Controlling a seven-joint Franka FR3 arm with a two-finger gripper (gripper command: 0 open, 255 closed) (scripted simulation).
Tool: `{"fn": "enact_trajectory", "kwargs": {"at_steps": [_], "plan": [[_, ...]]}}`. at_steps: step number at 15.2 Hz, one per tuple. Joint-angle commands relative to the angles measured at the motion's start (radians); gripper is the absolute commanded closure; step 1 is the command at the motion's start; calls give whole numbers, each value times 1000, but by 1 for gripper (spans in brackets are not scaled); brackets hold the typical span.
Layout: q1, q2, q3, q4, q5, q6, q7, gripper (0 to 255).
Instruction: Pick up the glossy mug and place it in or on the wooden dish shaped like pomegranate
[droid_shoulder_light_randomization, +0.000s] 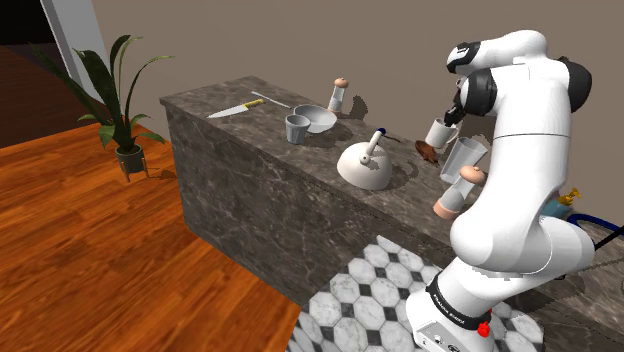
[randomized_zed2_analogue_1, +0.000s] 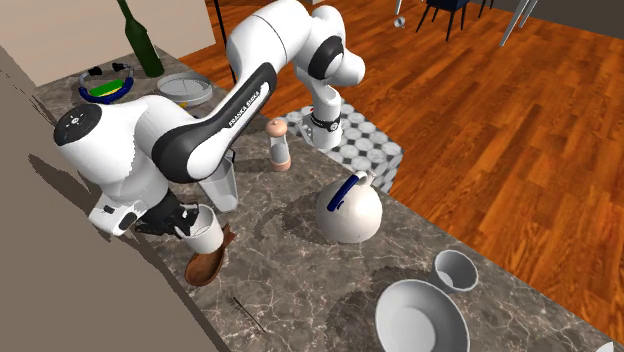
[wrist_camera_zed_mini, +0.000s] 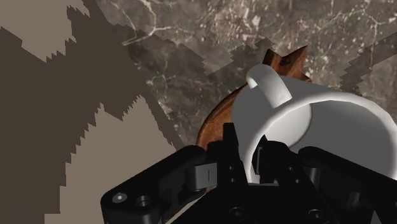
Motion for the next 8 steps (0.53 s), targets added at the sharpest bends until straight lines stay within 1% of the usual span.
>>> {"fn": "enact_trajectory", "kwargs": {"at_steps": [1,2,3,4,5,6,7,8], "plan": [[-11,63,6,6,2,28,6,255],[-23,86,11,54,8,4,13,0],[-22,86,11,41,9,16,10,0],[-33,107,16,77,15,3,14,0],[-23,94,14,63,12,3,19,0],[-29,90,12,65,11,-2,12,0],[-10,64,3,6,4,27,5,0],[-16,63,0,41,3,-6,9,0]]}}
